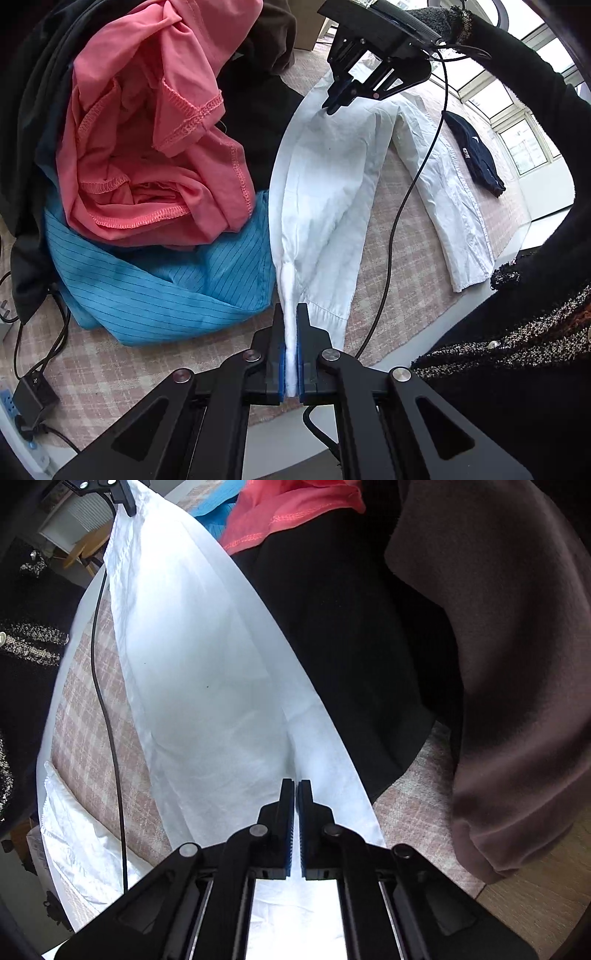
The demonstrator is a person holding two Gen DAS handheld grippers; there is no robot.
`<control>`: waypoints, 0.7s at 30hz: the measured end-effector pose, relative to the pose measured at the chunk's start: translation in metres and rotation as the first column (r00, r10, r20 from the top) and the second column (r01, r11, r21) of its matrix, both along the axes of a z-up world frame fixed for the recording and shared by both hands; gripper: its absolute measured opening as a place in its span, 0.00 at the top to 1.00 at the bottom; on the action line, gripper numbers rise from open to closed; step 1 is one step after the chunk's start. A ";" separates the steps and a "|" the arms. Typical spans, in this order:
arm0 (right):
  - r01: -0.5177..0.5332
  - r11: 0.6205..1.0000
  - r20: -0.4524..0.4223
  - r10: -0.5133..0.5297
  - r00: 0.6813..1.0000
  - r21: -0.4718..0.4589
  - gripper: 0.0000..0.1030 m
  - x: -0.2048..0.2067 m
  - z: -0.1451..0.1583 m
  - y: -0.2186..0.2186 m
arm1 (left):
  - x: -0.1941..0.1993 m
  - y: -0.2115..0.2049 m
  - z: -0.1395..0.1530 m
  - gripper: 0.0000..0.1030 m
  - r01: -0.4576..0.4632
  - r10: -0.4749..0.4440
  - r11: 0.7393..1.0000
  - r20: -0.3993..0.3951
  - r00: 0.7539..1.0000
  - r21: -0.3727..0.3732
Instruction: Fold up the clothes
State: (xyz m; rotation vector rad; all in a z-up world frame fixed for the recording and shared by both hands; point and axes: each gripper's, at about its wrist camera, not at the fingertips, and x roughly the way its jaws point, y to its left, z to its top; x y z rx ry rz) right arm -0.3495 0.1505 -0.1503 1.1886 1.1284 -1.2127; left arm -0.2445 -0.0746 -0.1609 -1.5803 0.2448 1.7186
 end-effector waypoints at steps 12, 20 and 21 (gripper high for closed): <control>0.105 0.994 -0.039 -0.103 0.994 0.043 0.97 -0.051 0.023 -0.013 | -0.001 -0.001 0.000 0.97 -0.022 0.022 1.000 0.014 1.000 -0.002; 0.355 0.935 0.032 -0.355 0.934 -0.003 0.95 -0.062 0.078 0.037 | -0.019 -0.009 0.025 0.97 -0.081 0.082 0.992 -0.002 0.997 0.101; 0.422 0.907 0.017 -0.421 0.907 -0.014 0.95 -0.062 0.085 0.053 | -0.023 -0.009 0.032 0.97 -0.086 0.088 0.990 -0.017 0.996 0.111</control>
